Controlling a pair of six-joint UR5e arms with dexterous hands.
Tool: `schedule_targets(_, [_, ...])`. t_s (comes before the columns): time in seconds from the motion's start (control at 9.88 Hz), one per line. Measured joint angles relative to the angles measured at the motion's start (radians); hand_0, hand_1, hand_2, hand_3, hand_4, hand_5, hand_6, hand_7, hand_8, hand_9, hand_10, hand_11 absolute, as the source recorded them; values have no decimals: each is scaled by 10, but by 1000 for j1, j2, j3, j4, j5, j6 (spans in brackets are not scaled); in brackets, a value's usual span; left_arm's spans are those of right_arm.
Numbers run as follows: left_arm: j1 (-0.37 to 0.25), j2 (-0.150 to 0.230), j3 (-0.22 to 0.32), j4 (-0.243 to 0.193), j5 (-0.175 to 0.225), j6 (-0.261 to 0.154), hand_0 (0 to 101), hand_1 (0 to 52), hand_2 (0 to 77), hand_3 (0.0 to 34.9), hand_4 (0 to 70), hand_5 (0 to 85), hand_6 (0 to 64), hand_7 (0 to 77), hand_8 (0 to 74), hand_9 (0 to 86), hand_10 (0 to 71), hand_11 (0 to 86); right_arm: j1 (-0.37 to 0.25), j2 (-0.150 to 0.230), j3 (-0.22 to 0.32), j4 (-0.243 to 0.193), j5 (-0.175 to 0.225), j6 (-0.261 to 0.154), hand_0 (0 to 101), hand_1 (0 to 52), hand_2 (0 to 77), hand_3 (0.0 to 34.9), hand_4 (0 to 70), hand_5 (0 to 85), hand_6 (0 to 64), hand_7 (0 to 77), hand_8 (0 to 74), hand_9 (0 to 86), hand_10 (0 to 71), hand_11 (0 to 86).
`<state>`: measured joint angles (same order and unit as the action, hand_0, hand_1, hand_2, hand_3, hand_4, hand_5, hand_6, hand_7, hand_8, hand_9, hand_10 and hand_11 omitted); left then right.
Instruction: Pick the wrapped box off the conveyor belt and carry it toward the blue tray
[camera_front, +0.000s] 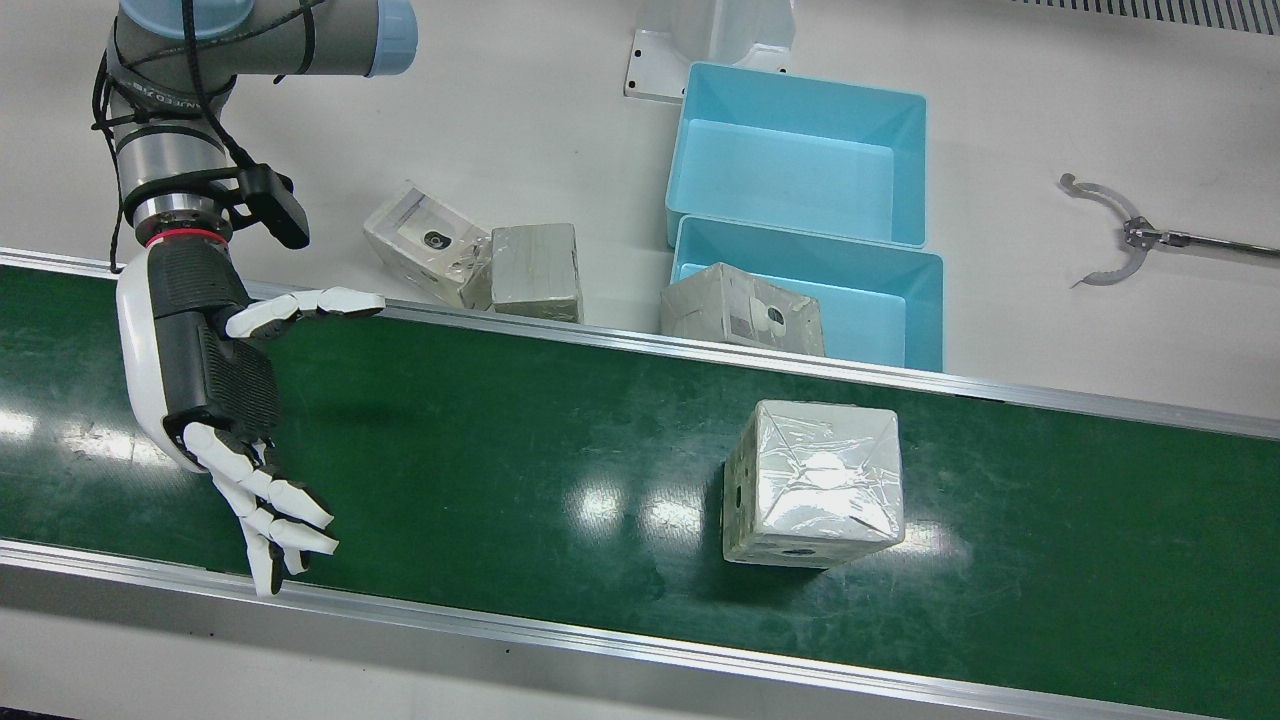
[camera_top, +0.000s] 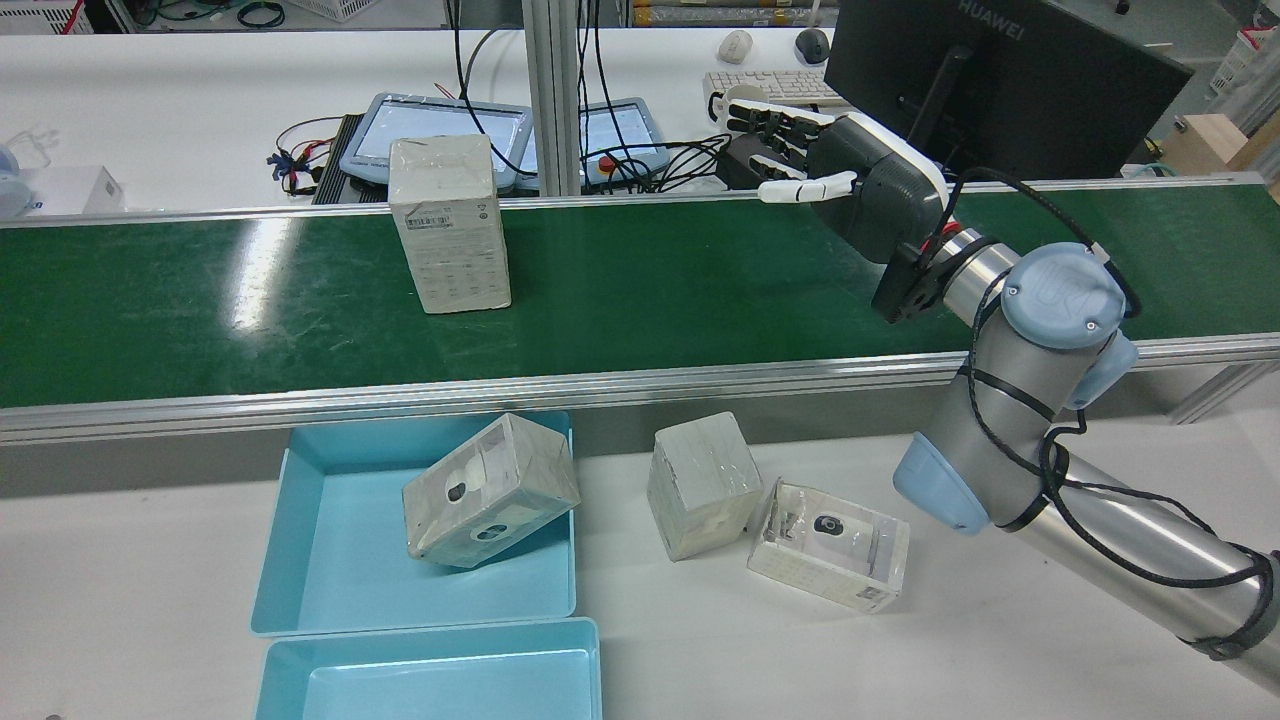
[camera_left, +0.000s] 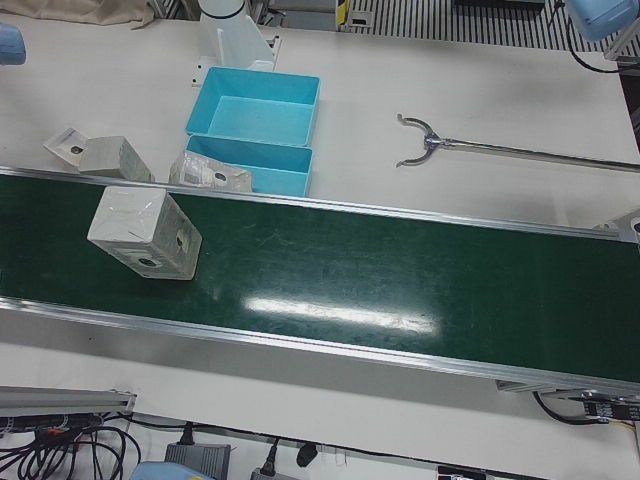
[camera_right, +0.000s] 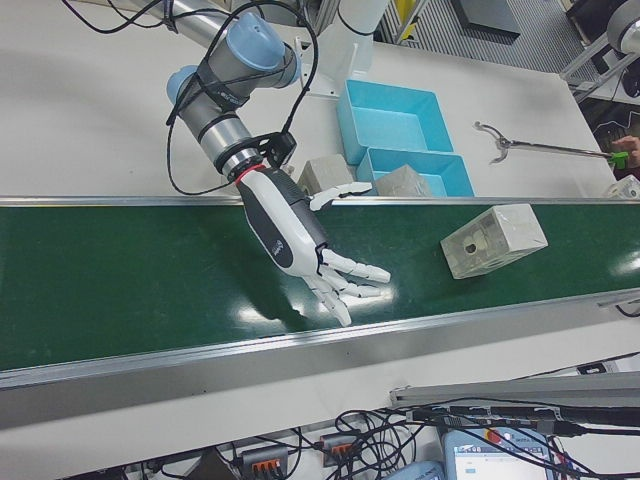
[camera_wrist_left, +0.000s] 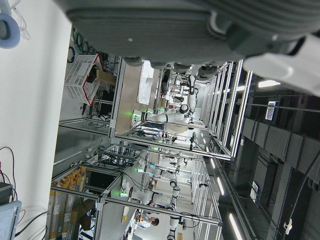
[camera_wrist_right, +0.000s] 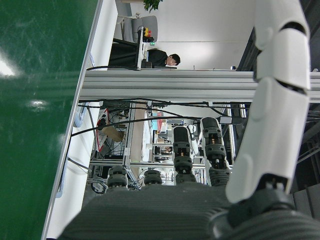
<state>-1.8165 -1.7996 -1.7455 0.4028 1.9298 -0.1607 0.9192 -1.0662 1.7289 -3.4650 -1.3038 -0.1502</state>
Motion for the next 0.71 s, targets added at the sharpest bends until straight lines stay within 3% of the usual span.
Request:
schedule_targets(0.2, [0,0,0,0,0,0,0,0,11,0,0,5,0,5,5,0,0,0,0,2,0,0,10,1,445,98,164,129,311,65,38,207,5,38,38,76])
schedule_targets(0.3, [0,0,0,0,0,0,0,0,11,0,0,5,0,5,0,5,5,0,0,2,1,0,14,1,445,98,164,111,305,65,38,207,5,38,44,76])
schedule_targets(0.41, [0,0,0,0,0,0,0,0,11,0,0,5,0,5,0,5,5,0,0,3,5,0,15,1,443,93,164,138,284,82,38,213,5,38,44,60])
schedule_targets(0.71, [0,0,0,0,0,0,0,0,5,0,0,5,0,5,5,5,5,0,5,1,38,-1,16,4,445,98,164,175,295,87,38,207,5,38,38,65])
